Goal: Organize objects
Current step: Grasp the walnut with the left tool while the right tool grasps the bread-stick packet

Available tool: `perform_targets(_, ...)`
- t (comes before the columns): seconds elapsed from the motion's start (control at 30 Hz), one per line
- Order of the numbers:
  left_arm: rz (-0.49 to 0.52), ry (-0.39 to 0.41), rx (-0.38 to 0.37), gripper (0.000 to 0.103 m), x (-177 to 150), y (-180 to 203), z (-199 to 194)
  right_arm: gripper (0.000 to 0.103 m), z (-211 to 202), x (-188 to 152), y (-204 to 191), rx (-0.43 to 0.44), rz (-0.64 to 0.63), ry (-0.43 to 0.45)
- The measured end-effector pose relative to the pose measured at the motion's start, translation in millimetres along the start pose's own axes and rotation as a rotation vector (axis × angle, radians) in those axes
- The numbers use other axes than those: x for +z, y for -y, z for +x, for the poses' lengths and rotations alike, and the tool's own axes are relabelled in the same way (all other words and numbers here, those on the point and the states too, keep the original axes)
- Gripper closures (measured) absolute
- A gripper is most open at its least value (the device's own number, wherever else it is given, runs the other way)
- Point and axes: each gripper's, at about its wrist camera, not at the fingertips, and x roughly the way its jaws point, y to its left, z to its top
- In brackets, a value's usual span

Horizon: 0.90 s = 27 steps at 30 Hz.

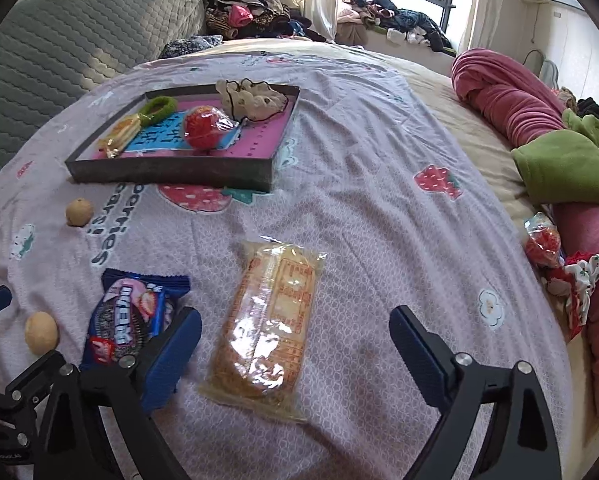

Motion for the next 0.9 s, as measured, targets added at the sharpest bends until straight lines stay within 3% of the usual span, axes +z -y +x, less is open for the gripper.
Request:
perform_targets(0.1,-0.006,-0.011,0.001,0.005,-0.9,-0.8,4.8,0.020,4.0,0.5,-0.1,0.002,0.001,-0.005)
perform_targets(0.17,-0.012,-0.017,0.004,0.020,-1.5,-1.2,7.5,0.027,7.2,-0.4,-1.6,0.006,-0.005,-0.011)
perform_targets(0.3,-0.021,-0.023,-0.013,0.031,-1.3,-0.7,8.7,0.040,9.3,-2.6,-4.7,0.025,-0.009,-0.016)
perform_targets(0.4,-0.025,-0.025,-0.028,0.045,-1.2,0.7,8.0,0.053,7.7,-3.2,-8.2,0.041,-0.020,-0.014)
perform_targets(0.53,-0.031,-0.023,-0.047,0.067,-0.5,2.8,5.7,0.058,6.3,-3.9,-8.5,0.062,-0.016,-0.010)
perform_targets(0.9,-0.026,-0.011,-0.023,0.069,1.0,3.8,-9.3,0.061,-30.5,1.5,-8.0,0.091,-0.015,0.070)
